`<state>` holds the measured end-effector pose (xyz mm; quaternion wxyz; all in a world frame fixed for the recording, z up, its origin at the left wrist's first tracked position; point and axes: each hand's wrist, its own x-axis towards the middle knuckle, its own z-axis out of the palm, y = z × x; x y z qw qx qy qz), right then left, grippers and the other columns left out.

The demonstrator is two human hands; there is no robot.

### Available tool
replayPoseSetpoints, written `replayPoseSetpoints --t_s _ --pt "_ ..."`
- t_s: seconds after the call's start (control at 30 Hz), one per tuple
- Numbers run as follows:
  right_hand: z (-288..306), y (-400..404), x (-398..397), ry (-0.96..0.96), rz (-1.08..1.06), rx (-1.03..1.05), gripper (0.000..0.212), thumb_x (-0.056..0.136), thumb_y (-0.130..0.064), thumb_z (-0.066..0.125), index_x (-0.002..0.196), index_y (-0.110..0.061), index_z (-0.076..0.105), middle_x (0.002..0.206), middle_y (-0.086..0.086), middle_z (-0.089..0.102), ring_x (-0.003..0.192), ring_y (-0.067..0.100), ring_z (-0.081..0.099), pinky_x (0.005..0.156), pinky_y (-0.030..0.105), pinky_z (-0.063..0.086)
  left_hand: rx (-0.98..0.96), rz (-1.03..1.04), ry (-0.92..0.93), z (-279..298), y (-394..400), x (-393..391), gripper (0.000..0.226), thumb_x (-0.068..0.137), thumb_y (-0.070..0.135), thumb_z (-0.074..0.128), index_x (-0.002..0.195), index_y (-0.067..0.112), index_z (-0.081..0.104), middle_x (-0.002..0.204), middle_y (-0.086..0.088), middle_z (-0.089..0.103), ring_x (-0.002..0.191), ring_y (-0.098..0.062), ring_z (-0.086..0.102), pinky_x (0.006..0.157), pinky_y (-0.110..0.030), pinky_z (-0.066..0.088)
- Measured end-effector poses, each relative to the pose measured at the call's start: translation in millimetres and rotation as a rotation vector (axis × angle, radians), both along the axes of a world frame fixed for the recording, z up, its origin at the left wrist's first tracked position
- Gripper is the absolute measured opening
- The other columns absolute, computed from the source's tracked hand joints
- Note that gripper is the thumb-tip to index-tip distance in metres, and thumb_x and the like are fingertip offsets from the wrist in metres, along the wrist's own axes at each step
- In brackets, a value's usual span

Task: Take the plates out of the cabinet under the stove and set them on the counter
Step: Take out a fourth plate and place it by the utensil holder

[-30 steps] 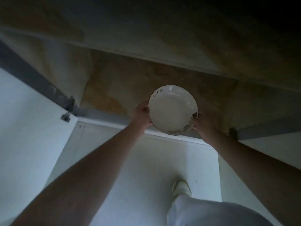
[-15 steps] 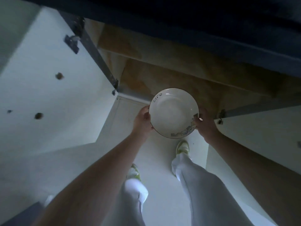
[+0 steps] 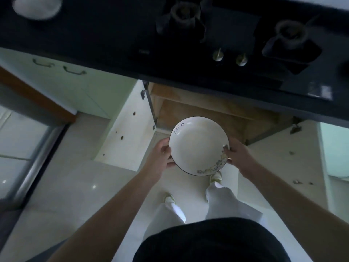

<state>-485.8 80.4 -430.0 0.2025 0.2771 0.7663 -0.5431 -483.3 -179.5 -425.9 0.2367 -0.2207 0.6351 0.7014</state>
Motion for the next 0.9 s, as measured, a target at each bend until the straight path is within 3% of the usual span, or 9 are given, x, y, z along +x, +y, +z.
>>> replayPoseSetpoints --t_s 0.17,0.3,0.43,0.7,0.9 --pt "76 -10 28 0.033 0.01 -0.062 0.038 0.096 0.001 0.05 0.126 -0.022 0.058 0.118 0.008 0.066 0.112 0.029 0.059 0.093 0.048 0.051 0.061 -0.068 0.094 57 -23 17 0.031 0.102 0.01 0.048 0.126 0.027 0.058 0.118 -0.007 0.069 0.101 -0.023 0.071 0.075 -0.038 0.061" --pt "116 -9 44 0.082 -0.005 -0.072 0.034 0.096 0.001 0.05 0.113 -0.027 0.062 0.112 0.005 0.07 0.108 0.027 0.063 0.087 0.042 0.056 0.11 -0.155 0.192 87 -30 19 0.033 0.102 0.016 0.05 0.118 0.041 0.063 0.118 -0.001 0.069 0.107 -0.019 0.069 0.077 -0.038 0.06" --pt "156 -4 57 0.138 -0.048 -0.086 0.041 0.097 0.0 0.049 0.122 -0.031 0.061 0.106 -0.005 0.073 0.103 0.017 0.065 0.073 0.027 0.056 0.137 -0.22 0.221 112 -24 13 0.034 0.103 0.016 0.047 0.121 0.041 0.061 0.124 0.0 0.066 0.113 -0.018 0.066 0.078 -0.037 0.06" --pt "205 19 90 0.291 -0.107 -0.191 0.043 0.098 -0.003 0.051 0.111 -0.043 0.064 0.09 -0.007 0.076 0.087 0.011 0.072 0.064 0.018 0.057 0.166 -0.307 0.287 152 -2 6 0.035 0.104 0.018 0.045 0.13 0.038 0.058 0.108 0.001 0.073 0.095 -0.016 0.07 0.079 -0.036 0.059" --pt "223 37 112 0.382 -0.152 -0.252 0.04 0.101 -0.013 0.048 0.099 -0.047 0.068 0.093 -0.006 0.076 0.083 0.012 0.073 0.061 0.018 0.057 0.142 -0.299 0.391 186 21 27 0.035 0.103 0.021 0.045 0.122 0.043 0.064 0.093 0.008 0.074 0.072 -0.007 0.069 0.067 -0.034 0.06"
